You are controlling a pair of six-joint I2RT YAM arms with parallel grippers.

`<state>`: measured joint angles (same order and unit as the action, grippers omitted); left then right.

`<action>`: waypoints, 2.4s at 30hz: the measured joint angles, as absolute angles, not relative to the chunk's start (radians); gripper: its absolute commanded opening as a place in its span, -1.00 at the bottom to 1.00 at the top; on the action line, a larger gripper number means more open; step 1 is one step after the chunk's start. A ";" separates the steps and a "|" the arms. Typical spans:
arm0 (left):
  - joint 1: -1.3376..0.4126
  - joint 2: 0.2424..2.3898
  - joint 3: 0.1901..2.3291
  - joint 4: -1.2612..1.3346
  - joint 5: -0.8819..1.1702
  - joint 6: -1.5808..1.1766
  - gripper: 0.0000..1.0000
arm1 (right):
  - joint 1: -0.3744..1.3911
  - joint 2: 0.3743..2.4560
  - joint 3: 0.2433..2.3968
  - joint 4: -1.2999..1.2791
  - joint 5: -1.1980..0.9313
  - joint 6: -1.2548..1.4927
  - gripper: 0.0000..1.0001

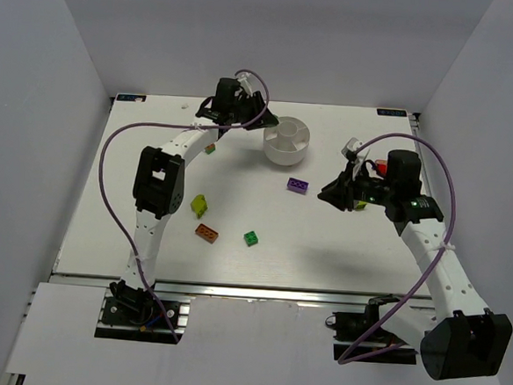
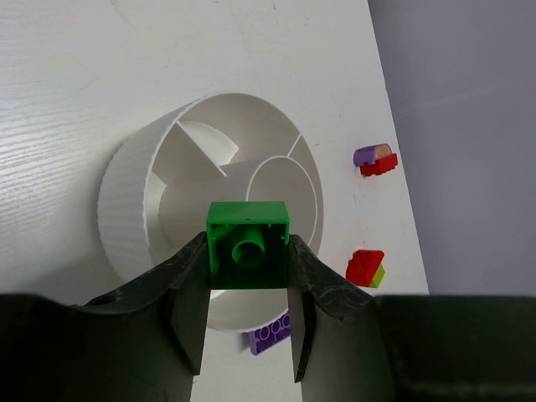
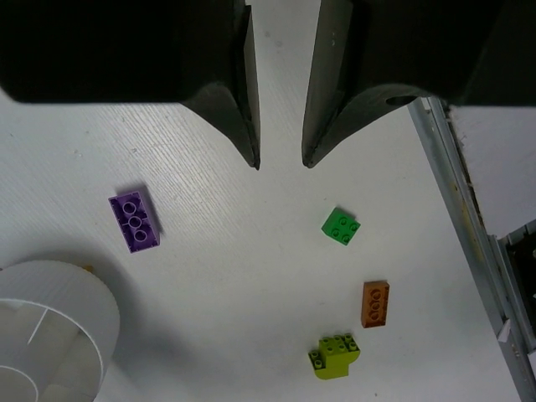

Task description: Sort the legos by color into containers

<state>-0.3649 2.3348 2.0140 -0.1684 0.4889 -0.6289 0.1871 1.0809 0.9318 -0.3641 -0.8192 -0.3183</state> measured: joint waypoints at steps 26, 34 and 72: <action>-0.371 2.355 2.063 -0.236 0.482 -0.624 0.06 | 0.170 1.079 0.918 -0.363 -0.834 -0.302 -0.19; -0.371 2.355 2.057 -0.244 0.478 -0.621 0.20 | 0.170 1.079 0.907 -0.362 -0.836 -0.302 -0.16; -0.124 2.281 2.073 -0.841 -0.123 -0.730 0.67 | 0.165 1.127 0.900 -0.386 -0.812 -0.347 0.26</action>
<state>-0.1238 2.2814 2.0727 -0.8413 -0.1234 -0.7300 0.1646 1.1271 0.9005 -0.3859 -0.8116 -0.3470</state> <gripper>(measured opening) 0.845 0.628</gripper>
